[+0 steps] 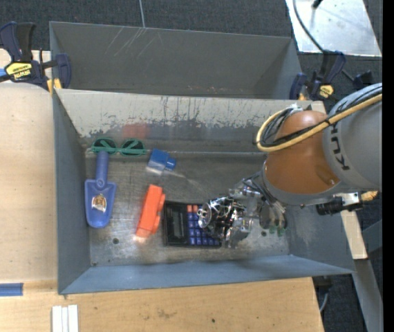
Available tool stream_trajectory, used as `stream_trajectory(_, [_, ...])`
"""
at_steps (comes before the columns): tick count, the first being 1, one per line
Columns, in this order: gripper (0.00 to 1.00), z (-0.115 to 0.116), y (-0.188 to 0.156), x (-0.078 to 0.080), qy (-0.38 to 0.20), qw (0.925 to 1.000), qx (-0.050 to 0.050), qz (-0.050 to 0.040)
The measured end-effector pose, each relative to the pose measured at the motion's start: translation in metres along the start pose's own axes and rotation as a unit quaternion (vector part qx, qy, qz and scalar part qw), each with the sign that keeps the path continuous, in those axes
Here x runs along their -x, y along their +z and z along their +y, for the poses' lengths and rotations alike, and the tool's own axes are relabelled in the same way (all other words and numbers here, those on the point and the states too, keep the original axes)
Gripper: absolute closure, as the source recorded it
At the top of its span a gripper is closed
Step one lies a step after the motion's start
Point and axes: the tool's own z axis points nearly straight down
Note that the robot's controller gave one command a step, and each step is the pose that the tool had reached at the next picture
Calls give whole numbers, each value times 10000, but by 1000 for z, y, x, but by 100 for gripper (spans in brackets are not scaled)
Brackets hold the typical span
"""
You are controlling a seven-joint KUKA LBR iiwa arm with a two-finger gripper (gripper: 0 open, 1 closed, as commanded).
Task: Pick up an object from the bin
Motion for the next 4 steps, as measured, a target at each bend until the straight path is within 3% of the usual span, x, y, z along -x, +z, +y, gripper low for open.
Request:
stream_trajectory(2, [100, 0, -2, 0, 3, 10000, -1, 4])
stream_trajectory(3, [100, 8, -30, 28, -469, 9989, 18, -58])
stream_trajectory(4, [100, 8, -44, 6, -521, 9986, 10, 64])
